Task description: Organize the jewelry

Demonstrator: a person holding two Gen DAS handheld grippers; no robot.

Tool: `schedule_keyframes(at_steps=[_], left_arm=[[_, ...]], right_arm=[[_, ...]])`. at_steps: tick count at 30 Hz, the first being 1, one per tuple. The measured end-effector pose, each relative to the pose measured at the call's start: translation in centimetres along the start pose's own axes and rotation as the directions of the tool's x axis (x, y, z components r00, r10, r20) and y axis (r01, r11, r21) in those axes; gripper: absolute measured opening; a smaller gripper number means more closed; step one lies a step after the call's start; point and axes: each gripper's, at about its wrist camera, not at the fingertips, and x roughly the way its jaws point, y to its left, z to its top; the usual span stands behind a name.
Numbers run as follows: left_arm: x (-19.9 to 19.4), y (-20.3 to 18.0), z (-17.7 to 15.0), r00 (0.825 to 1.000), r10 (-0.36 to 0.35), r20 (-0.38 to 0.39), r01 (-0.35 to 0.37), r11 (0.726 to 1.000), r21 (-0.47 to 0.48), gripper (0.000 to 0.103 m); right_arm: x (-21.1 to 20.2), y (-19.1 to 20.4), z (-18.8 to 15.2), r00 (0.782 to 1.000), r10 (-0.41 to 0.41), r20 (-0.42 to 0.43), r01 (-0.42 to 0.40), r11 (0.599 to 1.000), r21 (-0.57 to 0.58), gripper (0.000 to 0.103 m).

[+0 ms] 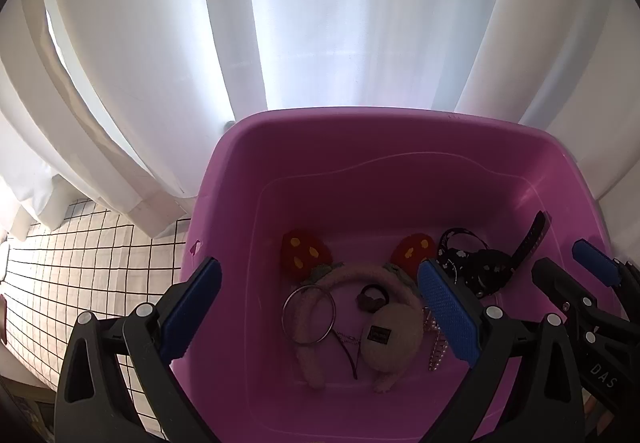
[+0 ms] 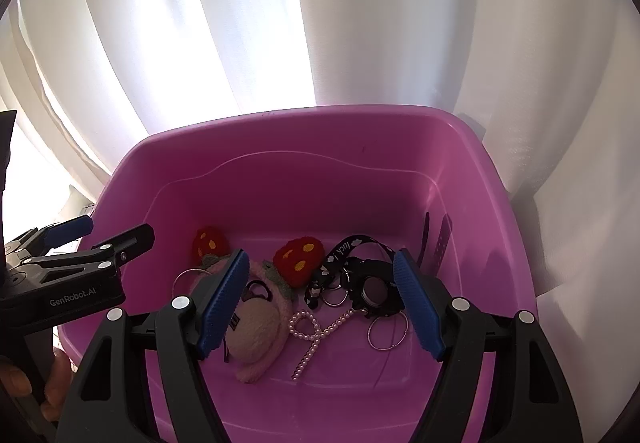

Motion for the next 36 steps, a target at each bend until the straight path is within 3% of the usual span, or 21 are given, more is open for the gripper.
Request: schedule_keyframes(at_steps=[36], left_arm=[[-0.10, 0.61, -0.12, 1.000, -0.023, -0.005, 0.023, 0.999, -0.023, 0.097]], right_arm=[[-0.39, 0.66, -0.23, 1.000, -0.004, 0.010, 0.004, 1.000, -0.008, 0.071]])
